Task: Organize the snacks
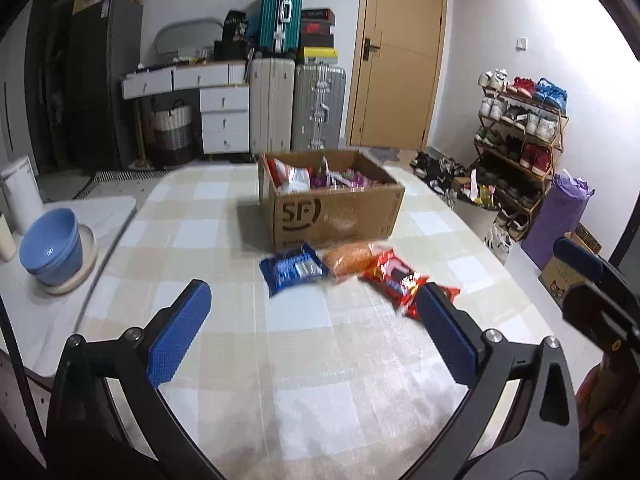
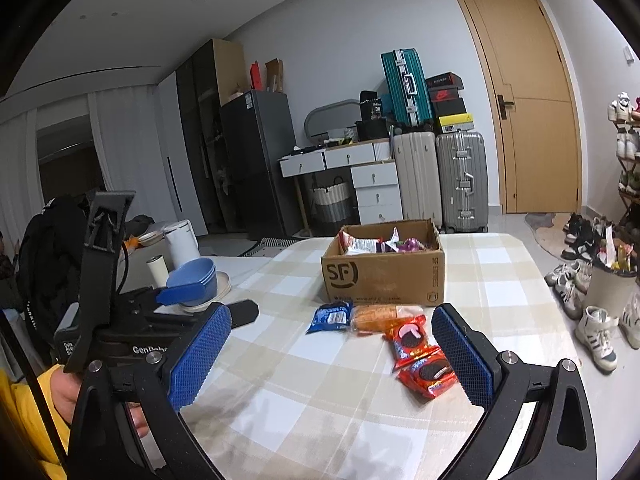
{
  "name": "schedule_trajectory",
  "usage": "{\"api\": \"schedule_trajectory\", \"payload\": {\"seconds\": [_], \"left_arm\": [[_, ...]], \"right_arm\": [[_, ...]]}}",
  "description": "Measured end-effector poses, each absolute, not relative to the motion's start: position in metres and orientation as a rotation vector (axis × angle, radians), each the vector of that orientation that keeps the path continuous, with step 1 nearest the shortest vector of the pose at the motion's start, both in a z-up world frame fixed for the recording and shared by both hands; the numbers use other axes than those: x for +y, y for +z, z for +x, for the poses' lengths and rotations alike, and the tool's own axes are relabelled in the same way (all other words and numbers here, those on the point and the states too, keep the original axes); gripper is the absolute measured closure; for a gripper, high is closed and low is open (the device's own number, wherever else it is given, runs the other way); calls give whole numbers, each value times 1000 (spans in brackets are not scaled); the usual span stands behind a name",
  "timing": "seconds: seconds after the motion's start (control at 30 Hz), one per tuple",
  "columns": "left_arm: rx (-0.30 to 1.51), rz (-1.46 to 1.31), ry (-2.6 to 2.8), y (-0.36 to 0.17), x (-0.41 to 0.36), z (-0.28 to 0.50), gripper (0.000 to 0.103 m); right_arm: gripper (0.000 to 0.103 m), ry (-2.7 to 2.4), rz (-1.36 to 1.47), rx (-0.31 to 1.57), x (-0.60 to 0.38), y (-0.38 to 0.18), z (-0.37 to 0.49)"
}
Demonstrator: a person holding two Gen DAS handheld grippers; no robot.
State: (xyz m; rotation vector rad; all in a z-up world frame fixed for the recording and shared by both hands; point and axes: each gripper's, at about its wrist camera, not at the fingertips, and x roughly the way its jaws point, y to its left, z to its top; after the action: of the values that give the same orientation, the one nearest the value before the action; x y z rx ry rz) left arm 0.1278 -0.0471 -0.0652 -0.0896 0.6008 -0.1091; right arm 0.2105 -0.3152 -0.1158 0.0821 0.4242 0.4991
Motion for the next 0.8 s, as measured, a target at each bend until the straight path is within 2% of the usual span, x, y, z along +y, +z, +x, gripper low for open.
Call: {"api": "schedule_trajectory", "payload": {"seconds": [0.5, 0.8], "left_arm": [[710, -107, -85, -118, -44, 160, 0], [770, -56, -65, -156, -40, 231, 0]], "right_arm": [[1, 431, 136, 555, -330, -160, 240], [1, 368, 207, 669, -352, -201, 275]]}}
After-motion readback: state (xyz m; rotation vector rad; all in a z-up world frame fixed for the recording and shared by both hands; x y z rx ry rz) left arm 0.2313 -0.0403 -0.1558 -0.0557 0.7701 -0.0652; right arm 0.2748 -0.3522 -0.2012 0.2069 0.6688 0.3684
